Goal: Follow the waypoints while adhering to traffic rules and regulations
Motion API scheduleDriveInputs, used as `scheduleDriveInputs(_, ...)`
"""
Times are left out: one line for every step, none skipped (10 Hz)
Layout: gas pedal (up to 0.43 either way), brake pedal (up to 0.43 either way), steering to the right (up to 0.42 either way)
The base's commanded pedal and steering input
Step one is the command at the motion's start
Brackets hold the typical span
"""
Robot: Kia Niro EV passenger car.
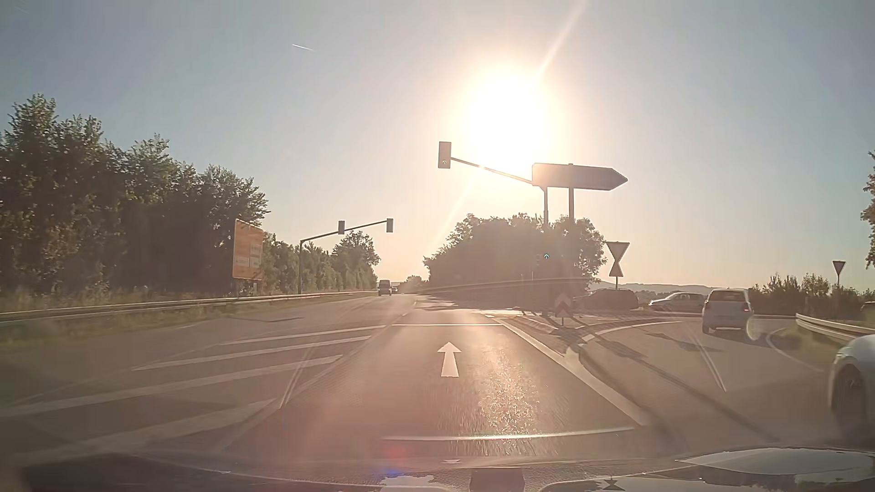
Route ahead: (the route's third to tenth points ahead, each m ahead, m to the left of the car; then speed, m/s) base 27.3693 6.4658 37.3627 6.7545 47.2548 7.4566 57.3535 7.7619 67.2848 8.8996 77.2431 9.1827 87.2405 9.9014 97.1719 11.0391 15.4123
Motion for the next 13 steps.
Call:
scheduleDriveInputs(0.15,0.0,-0.008)
scheduleDriveInputs(0.15,0.0,-0.008)
scheduleDriveInputs(0.15,0.0,-0.008)
scheduleDriveInputs(0.15,0.0,-0.009)
scheduleDriveInputs(0.15,0.0,-0.008)
scheduleDriveInputs(0.15,0.0,-0.008)
scheduleDriveInputs(0.15,0.0,-0.008)
scheduleDriveInputs(0.15,0.0,-0.008)
scheduleDriveInputs(0.15,0.0,-0.008)
scheduleDriveInputs(0.15,0.0,-0.008)
scheduleDriveInputs(0.15,0.0,-0.008)
scheduleDriveInputs(0.15,0.0,-0.008)
scheduleDriveInputs(0.15,0.0,-0.008)
